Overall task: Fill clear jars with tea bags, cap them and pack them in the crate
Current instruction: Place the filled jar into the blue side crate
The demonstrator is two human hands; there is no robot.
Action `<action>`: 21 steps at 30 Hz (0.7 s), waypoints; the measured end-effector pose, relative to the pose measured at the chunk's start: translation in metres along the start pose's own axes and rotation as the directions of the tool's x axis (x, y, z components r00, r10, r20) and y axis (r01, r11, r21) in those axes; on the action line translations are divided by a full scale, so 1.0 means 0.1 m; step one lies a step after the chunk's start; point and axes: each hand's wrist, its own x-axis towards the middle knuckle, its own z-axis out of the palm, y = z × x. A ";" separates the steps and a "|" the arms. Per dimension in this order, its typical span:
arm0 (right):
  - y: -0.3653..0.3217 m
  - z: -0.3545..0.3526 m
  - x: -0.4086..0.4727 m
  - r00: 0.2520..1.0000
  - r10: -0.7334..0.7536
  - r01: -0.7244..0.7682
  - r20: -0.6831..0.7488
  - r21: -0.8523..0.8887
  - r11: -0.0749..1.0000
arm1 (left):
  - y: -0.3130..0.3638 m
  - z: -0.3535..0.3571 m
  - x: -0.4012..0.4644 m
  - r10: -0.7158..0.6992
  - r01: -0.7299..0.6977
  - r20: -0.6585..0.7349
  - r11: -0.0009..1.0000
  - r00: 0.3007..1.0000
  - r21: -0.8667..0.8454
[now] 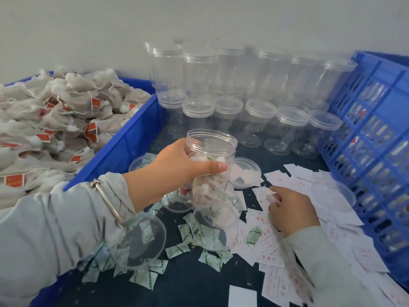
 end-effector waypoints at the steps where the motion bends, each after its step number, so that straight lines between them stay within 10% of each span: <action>1: 0.00 0.00 -0.01 1.000 0.014 -0.014 0.003 0.036 0.999 | 0.00 0.00 0.00 0.002 -0.002 0.004 1.000 1.000 0.005; 9: 0.07 -0.11 0.01 0.990 0.051 -0.012 -0.134 0.280 0.960 | 0.03 0.04 -0.04 -0.037 0.038 -0.040 0.999 0.999 0.008; 15: 0.05 -0.04 -0.04 0.994 0.100 -0.111 0.047 0.422 0.900 | 0.07 0.03 -0.10 -0.063 0.064 -0.053 0.998 0.997 0.022; 21: -0.05 -0.18 -0.07 0.979 0.017 0.067 -0.203 0.397 0.915 | 0.11 0.04 -0.15 -0.064 0.067 -0.052 0.997 0.997 0.046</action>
